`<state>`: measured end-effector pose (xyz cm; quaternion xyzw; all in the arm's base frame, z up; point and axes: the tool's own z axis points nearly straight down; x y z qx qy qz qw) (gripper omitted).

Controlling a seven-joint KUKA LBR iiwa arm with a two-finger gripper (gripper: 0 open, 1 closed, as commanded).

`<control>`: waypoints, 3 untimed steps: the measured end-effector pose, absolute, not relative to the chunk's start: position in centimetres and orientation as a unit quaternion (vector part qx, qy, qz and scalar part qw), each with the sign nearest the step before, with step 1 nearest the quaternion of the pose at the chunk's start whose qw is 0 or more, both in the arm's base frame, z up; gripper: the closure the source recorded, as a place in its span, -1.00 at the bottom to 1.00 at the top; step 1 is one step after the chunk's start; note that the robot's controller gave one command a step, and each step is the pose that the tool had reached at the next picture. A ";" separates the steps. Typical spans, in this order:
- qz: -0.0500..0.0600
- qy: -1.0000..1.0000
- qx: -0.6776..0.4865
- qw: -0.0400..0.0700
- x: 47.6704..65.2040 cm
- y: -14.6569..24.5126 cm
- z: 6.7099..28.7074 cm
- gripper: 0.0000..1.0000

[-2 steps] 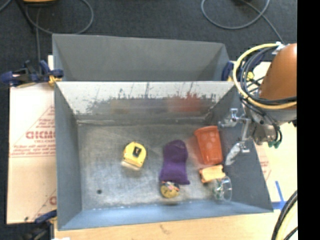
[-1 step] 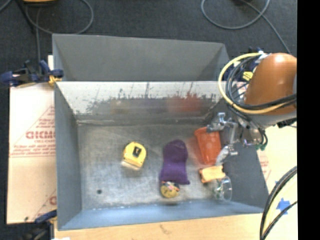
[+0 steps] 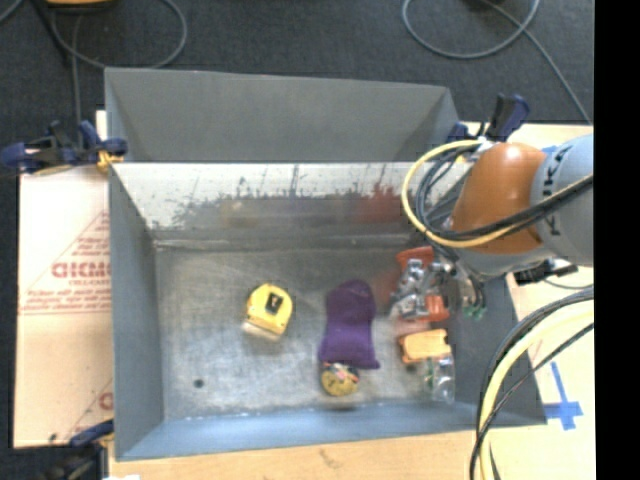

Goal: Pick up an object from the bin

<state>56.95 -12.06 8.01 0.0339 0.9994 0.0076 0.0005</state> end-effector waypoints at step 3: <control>0.003 0.999 0.039 0.000 58.4 -11.9 7.9 1.00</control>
Offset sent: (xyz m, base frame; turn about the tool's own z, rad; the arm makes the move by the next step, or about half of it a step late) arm 0.0066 -0.0076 -0.0029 0.0013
